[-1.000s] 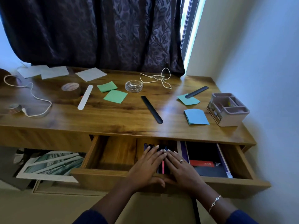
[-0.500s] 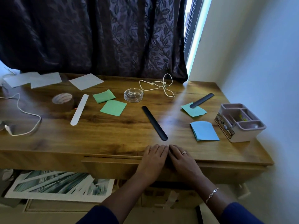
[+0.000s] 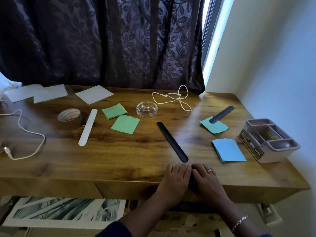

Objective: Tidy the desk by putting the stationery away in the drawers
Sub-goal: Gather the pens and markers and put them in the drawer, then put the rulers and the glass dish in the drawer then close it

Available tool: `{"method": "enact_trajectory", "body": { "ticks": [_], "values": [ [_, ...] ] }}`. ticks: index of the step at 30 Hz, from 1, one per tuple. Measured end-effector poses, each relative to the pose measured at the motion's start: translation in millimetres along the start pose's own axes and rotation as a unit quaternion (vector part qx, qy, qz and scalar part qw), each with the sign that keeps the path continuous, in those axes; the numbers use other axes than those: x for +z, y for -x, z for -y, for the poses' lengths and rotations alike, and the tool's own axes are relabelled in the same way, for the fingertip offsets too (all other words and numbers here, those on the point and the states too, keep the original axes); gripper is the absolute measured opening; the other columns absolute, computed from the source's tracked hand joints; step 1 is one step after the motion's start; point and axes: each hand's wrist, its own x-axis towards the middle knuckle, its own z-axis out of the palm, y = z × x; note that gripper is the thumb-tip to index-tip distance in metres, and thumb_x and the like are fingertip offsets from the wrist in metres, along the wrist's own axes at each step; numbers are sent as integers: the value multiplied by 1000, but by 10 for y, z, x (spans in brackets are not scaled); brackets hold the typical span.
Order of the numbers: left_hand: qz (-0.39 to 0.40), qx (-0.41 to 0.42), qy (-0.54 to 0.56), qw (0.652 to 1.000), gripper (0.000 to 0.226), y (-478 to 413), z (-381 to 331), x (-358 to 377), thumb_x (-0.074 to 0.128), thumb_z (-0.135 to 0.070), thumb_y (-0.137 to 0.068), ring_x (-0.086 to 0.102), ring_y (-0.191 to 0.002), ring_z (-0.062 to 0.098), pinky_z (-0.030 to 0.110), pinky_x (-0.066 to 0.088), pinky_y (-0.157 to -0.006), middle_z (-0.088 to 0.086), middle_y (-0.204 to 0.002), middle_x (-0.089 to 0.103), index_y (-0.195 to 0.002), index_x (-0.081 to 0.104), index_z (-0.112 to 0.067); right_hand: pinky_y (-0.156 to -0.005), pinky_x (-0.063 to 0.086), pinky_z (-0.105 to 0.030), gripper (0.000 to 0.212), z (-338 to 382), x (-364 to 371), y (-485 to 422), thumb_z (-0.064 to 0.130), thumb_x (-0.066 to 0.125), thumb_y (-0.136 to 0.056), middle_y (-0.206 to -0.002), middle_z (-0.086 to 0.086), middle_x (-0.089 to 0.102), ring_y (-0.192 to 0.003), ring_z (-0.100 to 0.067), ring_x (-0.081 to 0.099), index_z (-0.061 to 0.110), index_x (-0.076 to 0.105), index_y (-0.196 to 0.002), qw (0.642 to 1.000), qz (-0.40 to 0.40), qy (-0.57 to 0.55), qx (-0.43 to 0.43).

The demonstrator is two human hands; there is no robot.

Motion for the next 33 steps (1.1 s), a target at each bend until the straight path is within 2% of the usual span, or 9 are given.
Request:
{"method": "enact_trajectory", "body": {
  "ticks": [4, 8, 14, 19, 22, 24, 26, 30, 33],
  "values": [
    [60, -2, 72, 996, 60, -36, 116, -167, 56, -41, -72, 58, -100, 17, 33, 45, -86, 2, -115, 56, -124, 40, -16, -70, 53, -25, 51, -2, -95, -45, 49, 62, -60, -102, 2, 57, -87, -16, 60, 23, 53, -103, 999, 30, -37, 10],
    [73, -53, 185, 979, 50, -115, 193, -306, 47, -36, -89, 45, -114, 17, 33, 29, -100, 1, -126, 48, -135, 38, -21, -64, 47, -18, 28, -113, -209, -145, 39, 55, -71, -94, 5, 57, -82, -10, 53, 22, 62, -92, 989, 57, -138, 1],
    [52, -136, 329, 933, 33, -316, 408, -355, 51, -29, -91, 53, -104, 11, 27, 44, -90, -4, -118, 57, -124, 51, -24, -56, 40, -16, 19, -203, -133, -492, 40, 46, -81, -78, 17, 52, -68, 1, 50, 28, 60, -84, 969, 39, -238, 46],
    [15, -186, 329, 926, 25, -484, 741, -324, 53, -27, -90, 50, -102, 5, 23, 44, -86, -7, -111, 58, -115, 56, -26, -51, 37, -6, 11, -278, -38, -961, 37, 49, -81, -73, 24, 46, -69, 15, 47, 31, 59, -81, 964, 40, -261, 14],
    [-23, -242, 324, 914, 30, -574, 992, -302, 50, -36, -86, 49, -100, 3, 18, 43, -84, -6, -110, 58, -111, 60, -22, -52, 36, -7, 12, -330, 30, -1309, 37, 48, -81, -71, 20, 49, -61, 12, 46, 30, 58, -79, 959, 41, -280, 10],
    [-65, -299, 331, 892, 35, -634, 1155, -324, 50, -41, -84, 50, -101, 4, 17, 43, -84, -7, -110, 58, -110, 61, -20, -53, 40, -13, 18, -373, 91, -1536, 40, 47, -80, -71, 16, 53, -60, 5, 49, 28, 61, -80, 953, 45, -299, 22],
    [-93, -357, 341, 865, 28, -693, 1338, -377, 58, -30, -88, 50, -104, 4, 15, 42, -87, -8, -113, 56, -113, 59, -19, -56, 45, -17, 18, -403, 119, -1798, 38, 50, -80, -73, 17, 56, -63, -3, 55, 26, 64, -82, 952, 44, -300, 32],
    [-112, -438, 373, 810, 35, -763, 1682, -435, 63, -25, -87, 49, -115, 10, 24, 43, -96, -2, -123, 55, -120, 53, -18, -65, 50, -25, 6, -409, 194, -2261, 15, 62, -86, -77, 9, 63, -72, -7, 60, 20, 65, -86, 939, 58, -332, 69],
    [-109, -481, 402, 771, 44, -821, 1876, -488, 60, -27, -89, 44, -127, 16, 28, 39, -100, -2, -135, 49, -129, 46, -19, -65, 47, -16, 6, -370, 249, -2542, 11, 63, -85, -79, 6, 66, -75, -6, 61, 16, 66, -85, 921, 38, -370, 113]
  ]
}}
